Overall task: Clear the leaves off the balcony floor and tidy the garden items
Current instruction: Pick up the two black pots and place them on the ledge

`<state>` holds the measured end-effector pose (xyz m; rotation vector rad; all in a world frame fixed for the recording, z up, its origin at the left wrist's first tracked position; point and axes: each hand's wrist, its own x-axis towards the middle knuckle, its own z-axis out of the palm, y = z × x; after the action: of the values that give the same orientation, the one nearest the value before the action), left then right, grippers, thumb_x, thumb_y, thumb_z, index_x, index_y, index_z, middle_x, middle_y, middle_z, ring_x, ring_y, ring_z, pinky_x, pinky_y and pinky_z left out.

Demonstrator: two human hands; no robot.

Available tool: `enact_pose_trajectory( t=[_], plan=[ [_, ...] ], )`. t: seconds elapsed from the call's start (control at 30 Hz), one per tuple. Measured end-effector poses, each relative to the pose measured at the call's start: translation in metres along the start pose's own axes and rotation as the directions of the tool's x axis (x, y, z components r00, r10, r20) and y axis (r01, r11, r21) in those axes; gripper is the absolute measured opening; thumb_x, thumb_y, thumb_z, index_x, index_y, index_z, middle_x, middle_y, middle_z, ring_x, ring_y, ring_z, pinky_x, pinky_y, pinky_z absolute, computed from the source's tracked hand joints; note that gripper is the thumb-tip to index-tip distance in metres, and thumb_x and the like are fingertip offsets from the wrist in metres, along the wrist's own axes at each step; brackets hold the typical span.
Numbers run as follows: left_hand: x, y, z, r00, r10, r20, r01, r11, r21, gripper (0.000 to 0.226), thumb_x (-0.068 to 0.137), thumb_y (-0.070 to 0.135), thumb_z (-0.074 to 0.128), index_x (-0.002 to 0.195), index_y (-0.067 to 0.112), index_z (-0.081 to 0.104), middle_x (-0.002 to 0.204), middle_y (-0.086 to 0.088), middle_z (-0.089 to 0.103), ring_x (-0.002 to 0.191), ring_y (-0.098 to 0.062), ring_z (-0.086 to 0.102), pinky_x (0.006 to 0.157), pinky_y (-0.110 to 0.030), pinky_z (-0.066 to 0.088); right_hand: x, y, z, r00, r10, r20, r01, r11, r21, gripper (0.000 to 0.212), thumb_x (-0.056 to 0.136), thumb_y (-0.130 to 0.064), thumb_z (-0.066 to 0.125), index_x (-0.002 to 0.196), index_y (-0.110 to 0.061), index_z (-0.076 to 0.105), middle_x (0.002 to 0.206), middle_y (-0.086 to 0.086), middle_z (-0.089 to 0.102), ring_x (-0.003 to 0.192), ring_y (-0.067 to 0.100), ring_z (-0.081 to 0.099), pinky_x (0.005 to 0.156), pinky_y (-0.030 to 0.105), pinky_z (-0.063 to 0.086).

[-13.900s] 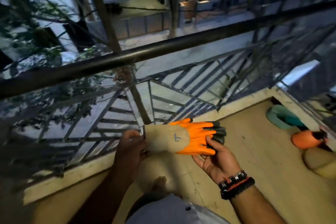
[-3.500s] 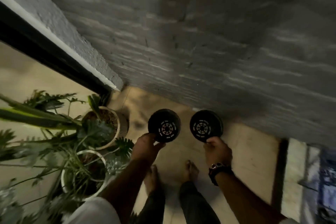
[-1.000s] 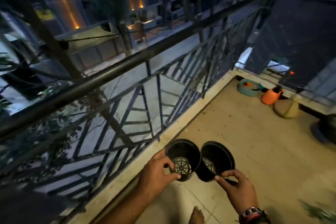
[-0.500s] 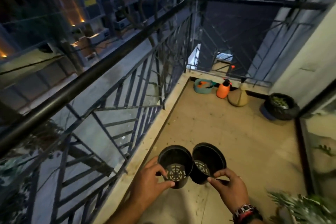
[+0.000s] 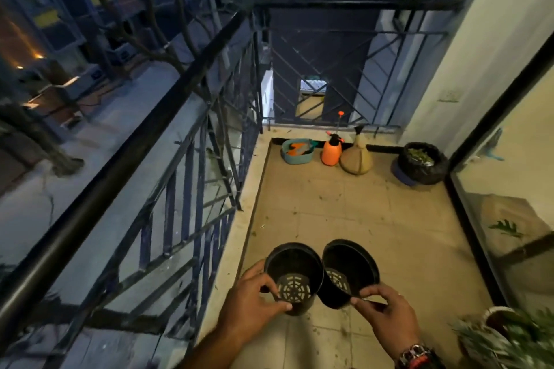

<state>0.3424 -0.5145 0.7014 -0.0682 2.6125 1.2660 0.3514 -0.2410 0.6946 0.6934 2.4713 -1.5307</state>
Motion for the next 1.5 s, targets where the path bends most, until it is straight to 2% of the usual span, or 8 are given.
enact_pose_trajectory(
  t=[0.17,0.33,0.5,0.93,1.07,1.17,1.27,1.5],
  plan=[
    [0.058,0.005,-0.021,0.994,0.066,0.086,-0.074,0.993,0.089,0.031,0.062,0.042,0.087,0.08,0.03,0.065,0.117,0.051,0.021,0.095,0.031,0.031,0.075,0.003,0.034,0.041,-0.02,0.007,0.998,0.042,-0.053,-0.041,0.999,0.018,0.018,0.068,-0.018,0.086,0.073,-0.022,0.069,0.081,-0.002,0.073,0.062,0.011,0.068,0.053,0.022,0.044],
    [0.119,0.019,-0.01,0.987,0.102,0.123,-0.109,0.993,0.053,0.035,0.054,0.05,0.083,0.076,0.03,0.064,0.127,0.045,0.036,0.114,0.015,0.047,0.089,-0.007,0.044,0.103,-0.039,0.001,0.996,0.044,-0.082,-0.041,0.998,0.042,0.019,0.07,-0.019,0.085,0.074,-0.023,0.067,0.081,-0.004,0.071,0.071,0.014,0.069,0.06,0.027,0.05],
    [0.186,0.05,0.015,0.989,0.134,0.064,-0.137,0.99,0.035,0.041,0.046,0.054,0.079,0.071,0.024,0.064,0.115,0.032,0.056,0.105,0.01,0.056,0.084,-0.019,0.054,0.179,-0.062,-0.02,0.997,-0.009,-0.082,0.014,0.998,0.056,0.02,0.07,-0.012,0.084,0.074,-0.019,0.066,0.081,-0.007,0.07,0.069,0.012,0.069,0.068,0.034,0.057],
    [0.306,0.076,0.032,0.998,-0.015,0.053,0.016,1.0,-0.017,0.031,0.055,0.023,0.091,0.07,0.022,0.064,0.128,0.037,0.042,0.101,0.018,0.056,0.073,-0.017,0.056,0.327,-0.106,-0.041,1.0,-0.019,0.007,0.018,0.999,0.044,0.018,0.072,-0.012,0.083,0.075,-0.019,0.067,0.09,-0.007,0.068,0.069,0.01,0.068,0.057,0.023,0.049],
    [0.353,0.073,0.024,0.999,-0.029,0.03,0.03,0.999,-0.021,0.039,0.053,0.029,0.092,0.079,0.036,0.064,0.112,0.054,0.043,0.099,0.017,0.056,0.072,-0.017,0.056,0.366,-0.123,-0.023,0.999,-0.04,0.014,0.04,0.999,0.012,0.018,0.071,-0.015,0.083,0.074,-0.022,0.067,0.091,-0.008,0.067,0.069,0.011,0.067,0.059,0.024,0.051],
    [0.39,0.069,0.014,1.0,0.017,0.012,-0.016,0.999,-0.033,0.036,0.05,0.041,0.087,0.075,0.029,0.064,0.119,0.057,0.039,0.101,0.015,0.056,0.07,-0.016,0.055,0.397,-0.14,-0.006,0.999,-0.039,0.011,0.039,0.999,-0.013,0.02,0.071,-0.017,0.083,0.074,-0.025,0.066,0.091,-0.009,0.067,0.07,0.009,0.066,0.058,0.025,0.051],
    [0.428,0.066,-0.001,0.999,0.017,0.029,-0.016,1.0,-0.02,0.033,0.055,0.031,0.09,0.067,0.028,0.06,0.115,0.06,0.037,0.097,0.014,0.058,0.072,-0.017,0.055,0.433,-0.16,0.016,0.999,-0.039,-0.005,0.039,0.999,-0.004,0.022,0.07,-0.015,0.083,0.073,-0.026,0.064,0.093,-0.007,0.068,0.076,0.011,0.068,0.062,0.027,0.055],
    [0.512,0.045,-0.043,0.998,0.017,0.06,-0.018,1.0,0.01,0.034,0.048,0.048,0.082,0.073,0.039,0.061,0.129,0.041,0.045,0.095,0.008,0.061,0.074,-0.027,0.057,0.516,-0.22,0.064,0.999,-0.051,0.013,0.051,0.997,-0.053,0.022,0.071,-0.013,0.083,0.072,-0.024,0.063,0.096,-0.002,0.067,0.078,0.015,0.067,0.061,0.022,0.049]
  ],
)
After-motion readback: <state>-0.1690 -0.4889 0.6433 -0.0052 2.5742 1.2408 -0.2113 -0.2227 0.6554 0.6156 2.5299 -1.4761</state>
